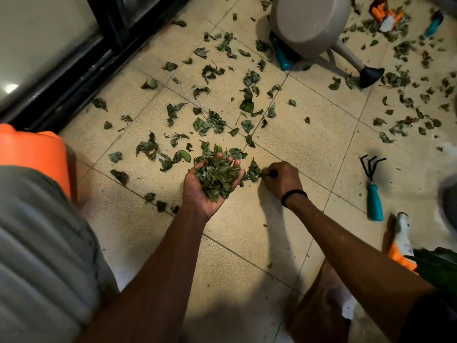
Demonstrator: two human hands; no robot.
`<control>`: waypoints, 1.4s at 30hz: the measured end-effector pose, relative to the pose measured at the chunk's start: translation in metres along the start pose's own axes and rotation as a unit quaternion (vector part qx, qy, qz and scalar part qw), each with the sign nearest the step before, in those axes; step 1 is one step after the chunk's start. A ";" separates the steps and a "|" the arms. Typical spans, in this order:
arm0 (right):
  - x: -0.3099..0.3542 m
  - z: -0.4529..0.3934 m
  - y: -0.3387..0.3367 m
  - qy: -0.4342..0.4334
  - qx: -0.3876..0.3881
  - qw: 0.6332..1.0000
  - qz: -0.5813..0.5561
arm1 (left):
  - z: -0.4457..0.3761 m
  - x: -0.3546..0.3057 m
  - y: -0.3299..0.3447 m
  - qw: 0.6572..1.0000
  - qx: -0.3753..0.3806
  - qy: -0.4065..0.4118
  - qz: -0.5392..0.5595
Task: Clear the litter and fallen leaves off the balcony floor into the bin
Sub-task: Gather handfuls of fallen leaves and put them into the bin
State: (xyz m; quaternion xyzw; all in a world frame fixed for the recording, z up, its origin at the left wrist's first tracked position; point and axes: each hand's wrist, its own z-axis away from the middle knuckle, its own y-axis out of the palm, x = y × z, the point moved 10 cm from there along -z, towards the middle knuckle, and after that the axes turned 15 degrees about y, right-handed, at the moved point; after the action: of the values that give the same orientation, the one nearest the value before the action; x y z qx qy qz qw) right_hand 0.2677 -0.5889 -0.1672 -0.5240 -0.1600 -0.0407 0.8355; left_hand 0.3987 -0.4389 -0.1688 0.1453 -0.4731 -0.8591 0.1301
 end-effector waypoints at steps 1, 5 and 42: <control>-0.004 -0.003 -0.007 0.023 0.003 0.999 -0.032 | 0.000 -0.002 0.000 1.000 0.000 0.003 0.002; -0.004 -0.009 -0.029 0.034 0.028 0.992 -0.120 | 0.002 -0.010 0.000 1.000 0.002 0.018 0.006; 0.043 0.061 -0.050 0.298 0.197 0.712 -0.605 | 0.052 -0.016 0.053 0.988 -0.103 0.108 0.045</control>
State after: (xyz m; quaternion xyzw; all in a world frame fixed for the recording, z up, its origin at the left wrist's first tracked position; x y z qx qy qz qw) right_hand 0.2830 -0.5523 -0.0862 -0.0995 -0.1902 -0.6591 0.7208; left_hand 0.3990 -0.4204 -0.0958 0.2017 -0.3711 -0.8759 0.2334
